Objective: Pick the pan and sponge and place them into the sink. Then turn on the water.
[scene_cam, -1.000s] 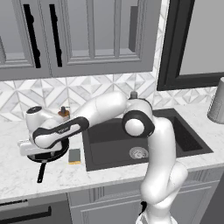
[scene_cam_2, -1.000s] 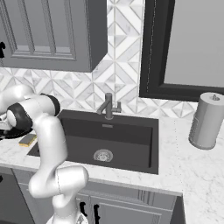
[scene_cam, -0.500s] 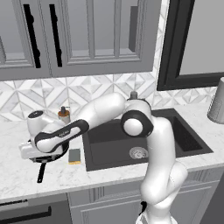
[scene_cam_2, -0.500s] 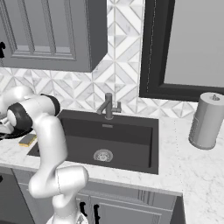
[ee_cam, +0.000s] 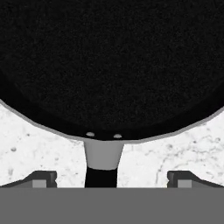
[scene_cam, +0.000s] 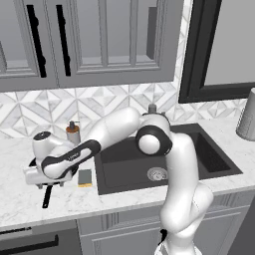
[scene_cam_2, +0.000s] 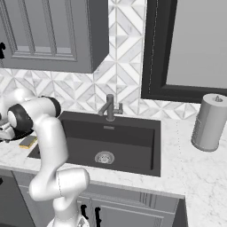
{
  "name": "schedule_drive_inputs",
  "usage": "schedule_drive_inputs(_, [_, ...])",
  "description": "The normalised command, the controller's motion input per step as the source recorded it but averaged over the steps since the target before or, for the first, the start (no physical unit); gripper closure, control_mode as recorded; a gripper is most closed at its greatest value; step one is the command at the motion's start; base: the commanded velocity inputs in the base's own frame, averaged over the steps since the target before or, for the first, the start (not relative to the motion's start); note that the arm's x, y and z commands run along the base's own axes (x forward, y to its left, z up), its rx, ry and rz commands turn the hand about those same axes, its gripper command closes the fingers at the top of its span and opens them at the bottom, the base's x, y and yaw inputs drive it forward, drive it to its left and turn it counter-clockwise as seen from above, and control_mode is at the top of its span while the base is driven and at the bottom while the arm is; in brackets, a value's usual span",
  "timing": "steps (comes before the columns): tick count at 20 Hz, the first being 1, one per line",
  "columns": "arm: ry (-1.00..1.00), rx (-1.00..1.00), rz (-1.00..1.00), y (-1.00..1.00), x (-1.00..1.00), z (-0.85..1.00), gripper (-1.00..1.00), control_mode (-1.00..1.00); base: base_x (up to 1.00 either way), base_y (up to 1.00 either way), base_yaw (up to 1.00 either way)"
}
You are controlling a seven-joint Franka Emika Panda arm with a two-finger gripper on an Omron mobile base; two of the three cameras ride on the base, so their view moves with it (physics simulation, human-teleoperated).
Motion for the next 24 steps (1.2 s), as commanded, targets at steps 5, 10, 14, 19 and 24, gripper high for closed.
schedule_drive_inputs(5, [0.0,0.0,-0.03,0.0,0.0,-0.24,-1.0,-1.0,0.0,0.0,0.0])
schedule_drive_inputs(10, [0.0,0.0,-0.03,0.01,0.0,-0.27,-1.0,-1.0,0.0,0.0,0.0])
schedule_drive_inputs(14, [0.0,0.0,-0.03,0.06,0.0,-0.2,1.0,-1.0,0.0,0.0,0.0])
schedule_drive_inputs(19, [0.0,0.0,0.0,0.0,0.0,0.0,1.0,-1.0,0.0,0.0,0.0])
schedule_drive_inputs(24, [0.0,0.0,0.0,0.0,0.0,0.0,1.0,-1.0,0.0,0.0,0.0])
